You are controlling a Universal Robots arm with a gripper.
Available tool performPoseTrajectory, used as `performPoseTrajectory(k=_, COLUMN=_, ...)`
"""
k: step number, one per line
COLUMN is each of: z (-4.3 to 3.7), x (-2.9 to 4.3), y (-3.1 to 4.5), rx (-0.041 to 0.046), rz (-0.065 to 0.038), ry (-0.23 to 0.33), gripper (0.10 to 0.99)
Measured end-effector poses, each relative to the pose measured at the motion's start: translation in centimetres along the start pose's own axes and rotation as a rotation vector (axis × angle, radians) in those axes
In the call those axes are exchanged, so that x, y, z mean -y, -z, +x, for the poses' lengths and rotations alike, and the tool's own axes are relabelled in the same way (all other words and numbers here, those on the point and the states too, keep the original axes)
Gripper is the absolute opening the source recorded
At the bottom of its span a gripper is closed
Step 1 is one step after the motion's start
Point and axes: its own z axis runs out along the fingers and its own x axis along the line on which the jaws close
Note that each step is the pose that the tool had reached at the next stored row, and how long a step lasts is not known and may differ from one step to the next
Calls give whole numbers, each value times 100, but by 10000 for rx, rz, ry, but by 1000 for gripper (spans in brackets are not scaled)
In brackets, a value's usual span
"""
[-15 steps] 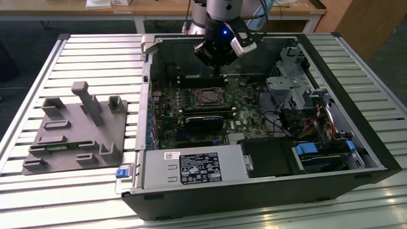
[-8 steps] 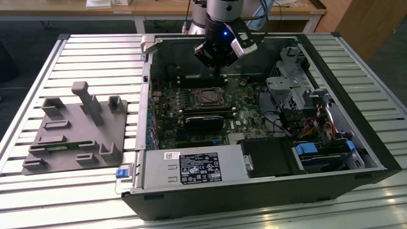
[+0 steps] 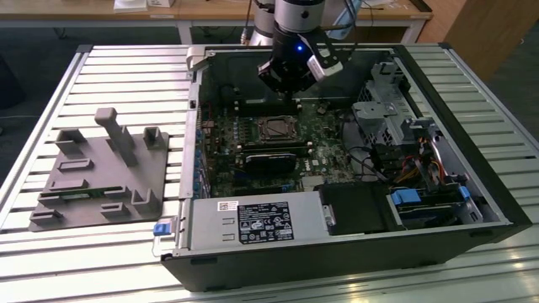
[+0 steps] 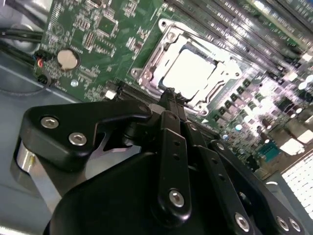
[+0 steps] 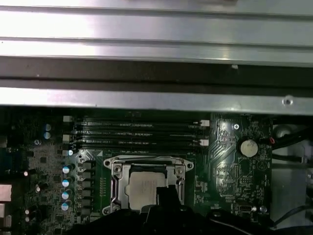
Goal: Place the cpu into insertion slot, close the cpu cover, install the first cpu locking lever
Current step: 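Install the first cpu locking lever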
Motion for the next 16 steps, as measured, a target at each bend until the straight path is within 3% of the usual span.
performPoseTrajectory(k=8, z=2, x=203, y=4, rx=-10, rz=-2, ry=0, gripper=106)
performPoseTrajectory(k=9, z=2, x=222, y=2, rx=-18, rz=-24, ry=-1, gripper=106)
performPoseTrajectory(k=13, z=2, x=291, y=-10, rx=-35, rz=-280, ry=-3, gripper=106)
performPoseTrajectory(k=16, z=3, x=323, y=-24, rx=-38, rz=-295, ry=-4, gripper=106)
